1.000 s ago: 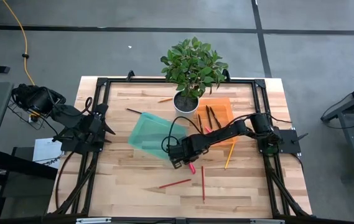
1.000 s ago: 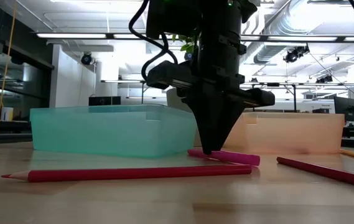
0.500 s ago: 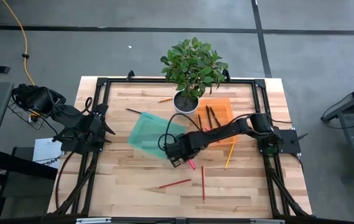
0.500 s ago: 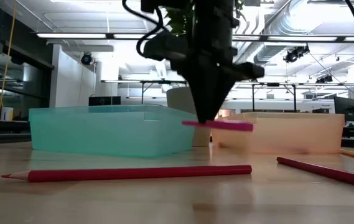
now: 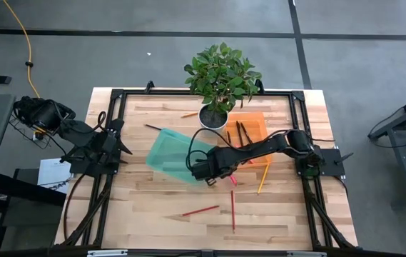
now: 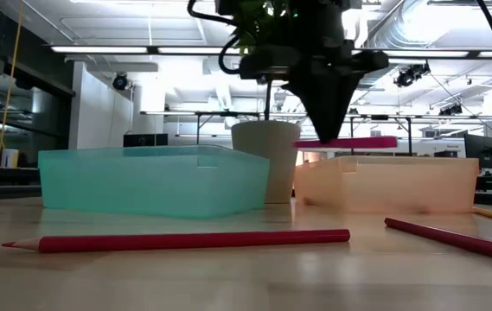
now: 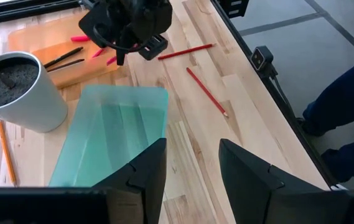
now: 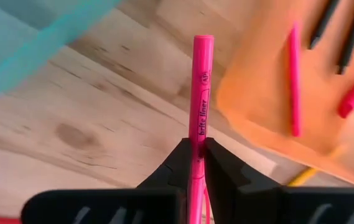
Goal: Sort pens & pencils
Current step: Put the pink pen into the orange bin
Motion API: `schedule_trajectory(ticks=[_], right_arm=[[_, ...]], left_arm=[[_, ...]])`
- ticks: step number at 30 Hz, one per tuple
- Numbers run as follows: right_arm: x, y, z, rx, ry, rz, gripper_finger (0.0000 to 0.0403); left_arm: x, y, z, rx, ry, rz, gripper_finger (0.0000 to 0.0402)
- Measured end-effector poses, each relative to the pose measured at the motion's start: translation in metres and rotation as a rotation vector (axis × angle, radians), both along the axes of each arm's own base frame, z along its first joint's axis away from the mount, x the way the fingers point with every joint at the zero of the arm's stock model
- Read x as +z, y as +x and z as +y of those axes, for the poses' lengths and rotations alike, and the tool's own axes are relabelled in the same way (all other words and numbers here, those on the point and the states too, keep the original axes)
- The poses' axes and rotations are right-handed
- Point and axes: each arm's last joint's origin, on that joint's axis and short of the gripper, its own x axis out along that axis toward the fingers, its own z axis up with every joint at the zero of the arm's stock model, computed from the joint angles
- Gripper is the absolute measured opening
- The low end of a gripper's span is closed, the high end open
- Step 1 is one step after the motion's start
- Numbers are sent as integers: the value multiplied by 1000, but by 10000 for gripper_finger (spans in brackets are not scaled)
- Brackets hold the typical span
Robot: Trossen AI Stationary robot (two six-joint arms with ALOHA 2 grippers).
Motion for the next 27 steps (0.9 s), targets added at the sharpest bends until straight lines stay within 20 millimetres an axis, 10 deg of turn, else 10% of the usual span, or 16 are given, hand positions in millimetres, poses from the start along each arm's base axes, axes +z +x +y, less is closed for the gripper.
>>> schedule_trajectory(ticks=[27], right_arm=[[47, -21, -84, -29, -103, 24, 17]], left_arm=[[0, -1, 1, 0, -3, -4, 134]])
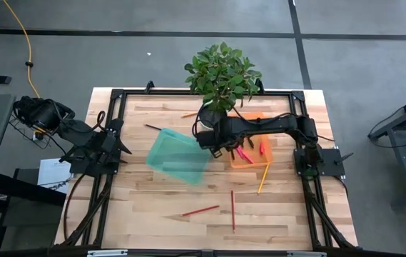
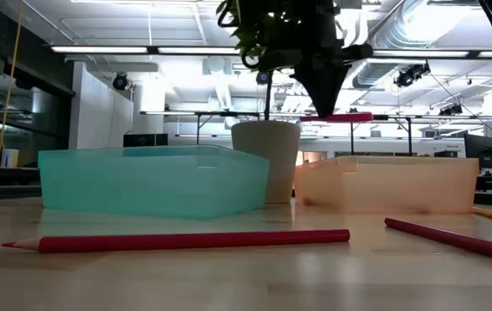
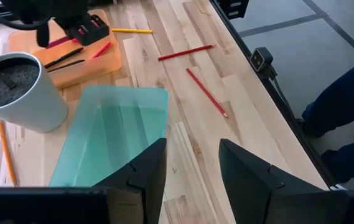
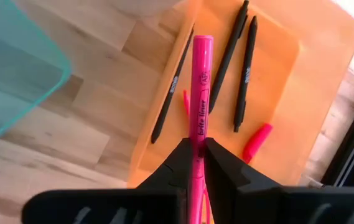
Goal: Sort pens & pencils
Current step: Put the pink pen into the orange bin, then put the right red pencil into the blue bin
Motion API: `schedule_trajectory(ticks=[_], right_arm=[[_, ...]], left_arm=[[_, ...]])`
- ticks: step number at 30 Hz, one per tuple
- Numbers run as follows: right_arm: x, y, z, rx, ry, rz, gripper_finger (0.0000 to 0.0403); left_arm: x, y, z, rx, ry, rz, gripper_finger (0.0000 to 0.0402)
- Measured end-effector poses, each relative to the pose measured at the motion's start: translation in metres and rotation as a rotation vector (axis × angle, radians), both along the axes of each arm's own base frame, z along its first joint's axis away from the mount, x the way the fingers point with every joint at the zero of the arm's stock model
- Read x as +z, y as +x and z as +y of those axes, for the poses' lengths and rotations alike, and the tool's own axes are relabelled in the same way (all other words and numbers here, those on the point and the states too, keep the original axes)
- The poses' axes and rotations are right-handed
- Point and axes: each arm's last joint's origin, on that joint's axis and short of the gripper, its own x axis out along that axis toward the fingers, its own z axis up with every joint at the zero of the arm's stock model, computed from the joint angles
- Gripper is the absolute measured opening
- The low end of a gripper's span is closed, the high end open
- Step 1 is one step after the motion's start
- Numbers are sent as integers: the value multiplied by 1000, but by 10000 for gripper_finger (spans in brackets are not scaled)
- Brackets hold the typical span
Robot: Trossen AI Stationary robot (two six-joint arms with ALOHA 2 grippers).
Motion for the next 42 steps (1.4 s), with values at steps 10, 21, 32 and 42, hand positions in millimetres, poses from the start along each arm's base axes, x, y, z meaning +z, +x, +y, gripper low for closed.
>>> schedule_trajectory(ticks=[10, 21, 32, 42], right_arm=[[-1, -1, -17, 6, 15, 16, 5], [-26, -10, -14, -2, 73, 123, 37], [-18, -15, 2, 50, 37, 106, 122], [39, -50, 28, 55, -93, -101, 124]], left_arm=[[0, 0, 0, 0, 1, 1, 134], [0, 0, 0, 0, 1, 2, 134], [0, 0, 0, 1, 1, 1, 134], [0, 0, 0, 5, 3, -3, 134]])
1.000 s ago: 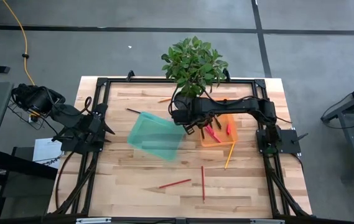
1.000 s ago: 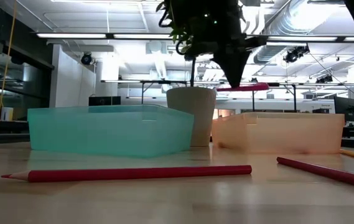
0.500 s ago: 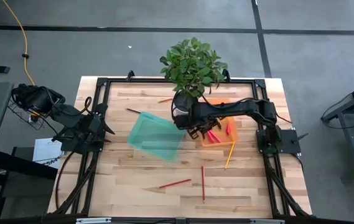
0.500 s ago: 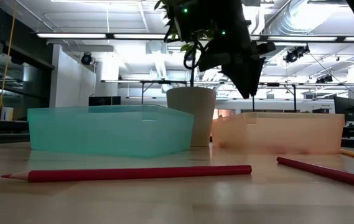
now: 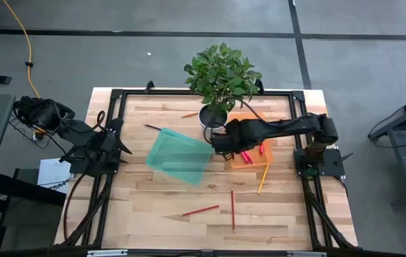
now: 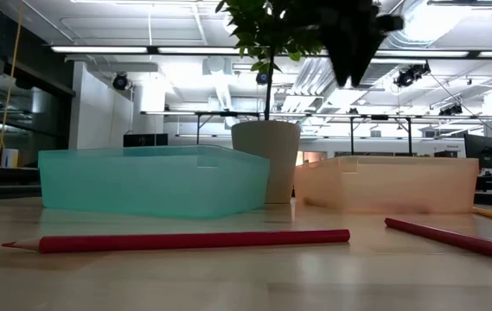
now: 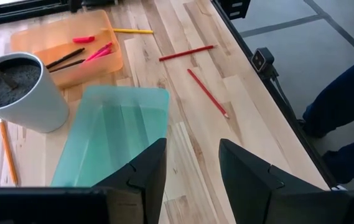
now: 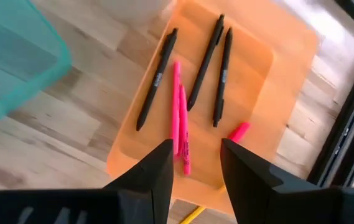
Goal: Sort pens & pencils
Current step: Put the right red pencil into the blue bin
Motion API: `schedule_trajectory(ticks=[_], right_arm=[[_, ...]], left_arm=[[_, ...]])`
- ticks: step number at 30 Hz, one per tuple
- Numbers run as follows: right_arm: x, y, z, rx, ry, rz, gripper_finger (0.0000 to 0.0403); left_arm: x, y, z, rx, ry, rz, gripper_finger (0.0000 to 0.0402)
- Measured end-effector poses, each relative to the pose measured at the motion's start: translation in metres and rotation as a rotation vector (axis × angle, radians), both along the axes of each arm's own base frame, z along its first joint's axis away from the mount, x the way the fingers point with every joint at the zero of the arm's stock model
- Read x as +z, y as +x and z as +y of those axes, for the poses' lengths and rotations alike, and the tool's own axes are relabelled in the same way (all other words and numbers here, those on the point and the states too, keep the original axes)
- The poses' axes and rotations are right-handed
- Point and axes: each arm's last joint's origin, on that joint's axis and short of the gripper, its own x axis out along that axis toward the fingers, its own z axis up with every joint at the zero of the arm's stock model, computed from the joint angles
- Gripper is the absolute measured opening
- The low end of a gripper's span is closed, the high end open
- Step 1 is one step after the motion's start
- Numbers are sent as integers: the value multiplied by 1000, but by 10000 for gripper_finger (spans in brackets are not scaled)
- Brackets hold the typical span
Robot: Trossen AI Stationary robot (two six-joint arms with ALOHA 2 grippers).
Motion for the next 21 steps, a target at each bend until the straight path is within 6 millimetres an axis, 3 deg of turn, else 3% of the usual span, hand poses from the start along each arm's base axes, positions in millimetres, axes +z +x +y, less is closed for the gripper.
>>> schedule_trajectory(ticks=[8, 21], right_arm=[[5, -72, 23, -137, 21, -121, 124], [9, -134, 74, 51, 189, -1005, 124]], left_arm=[[4, 3, -1, 4, -18, -54, 133], [20, 19, -7, 20, -78, -238, 133]])
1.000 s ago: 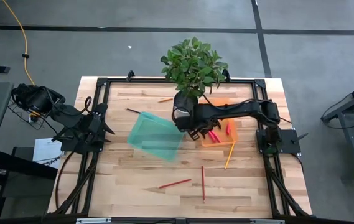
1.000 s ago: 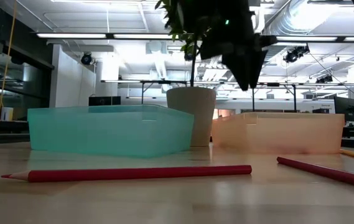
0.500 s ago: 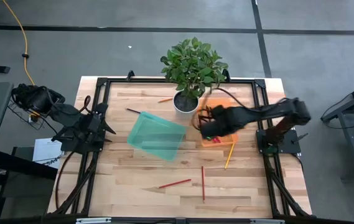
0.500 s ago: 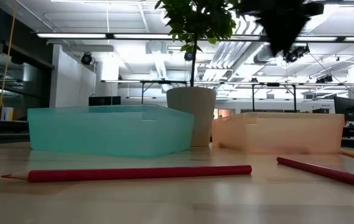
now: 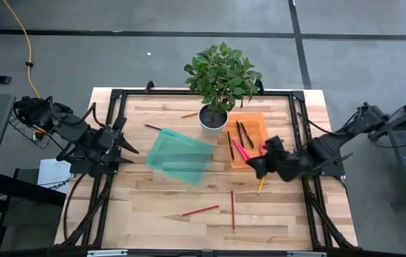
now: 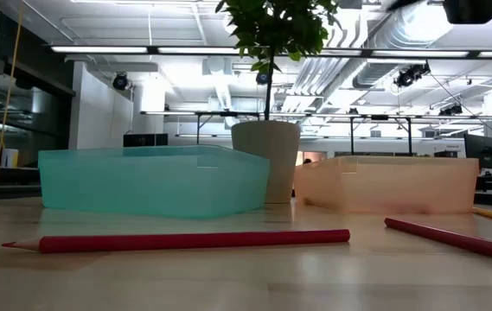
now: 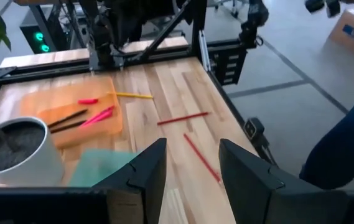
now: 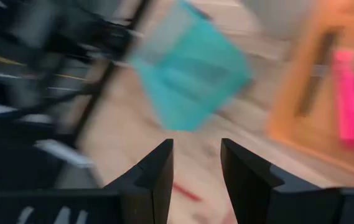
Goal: Sort pens & pencils
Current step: Put the right red pencil into the blue bin
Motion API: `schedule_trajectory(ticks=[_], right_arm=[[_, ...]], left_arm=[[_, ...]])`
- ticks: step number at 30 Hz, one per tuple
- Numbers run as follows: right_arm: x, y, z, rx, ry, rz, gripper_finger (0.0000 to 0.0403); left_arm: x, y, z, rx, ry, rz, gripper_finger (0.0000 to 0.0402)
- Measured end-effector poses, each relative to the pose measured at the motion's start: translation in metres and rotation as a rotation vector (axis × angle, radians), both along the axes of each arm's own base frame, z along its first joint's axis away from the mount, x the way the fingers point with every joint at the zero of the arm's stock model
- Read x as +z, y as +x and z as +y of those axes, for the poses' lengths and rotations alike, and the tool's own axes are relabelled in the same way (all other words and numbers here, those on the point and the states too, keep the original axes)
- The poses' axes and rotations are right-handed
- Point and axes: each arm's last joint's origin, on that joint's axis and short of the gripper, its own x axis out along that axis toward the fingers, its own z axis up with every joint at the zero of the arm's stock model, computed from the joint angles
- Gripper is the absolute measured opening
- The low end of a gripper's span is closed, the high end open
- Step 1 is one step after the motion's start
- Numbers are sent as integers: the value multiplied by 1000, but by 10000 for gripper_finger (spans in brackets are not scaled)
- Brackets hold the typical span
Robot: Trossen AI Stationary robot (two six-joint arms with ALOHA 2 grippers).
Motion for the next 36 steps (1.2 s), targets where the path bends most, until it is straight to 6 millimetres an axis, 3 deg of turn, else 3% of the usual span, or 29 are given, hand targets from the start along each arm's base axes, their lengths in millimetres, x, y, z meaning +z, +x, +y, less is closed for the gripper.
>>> schedule_trajectory(ticks=[10, 16, 28, 36], right_arm=[[-27, -13, 31, 183, 33, -451, 124], [-50, -27, 42, 200, 62, -533, 124], [-51, -56, 63, 179, 7, -574, 124], [-45, -58, 65, 164, 48, -620, 124]], left_arm=[[-1, 41, -16, 12, -6, -35, 134], [-2, 59, -27, 18, -6, -71, 134], [4, 26, -74, 185, 56, -216, 134], [-27, 19, -103, 259, -7, -215, 134]])
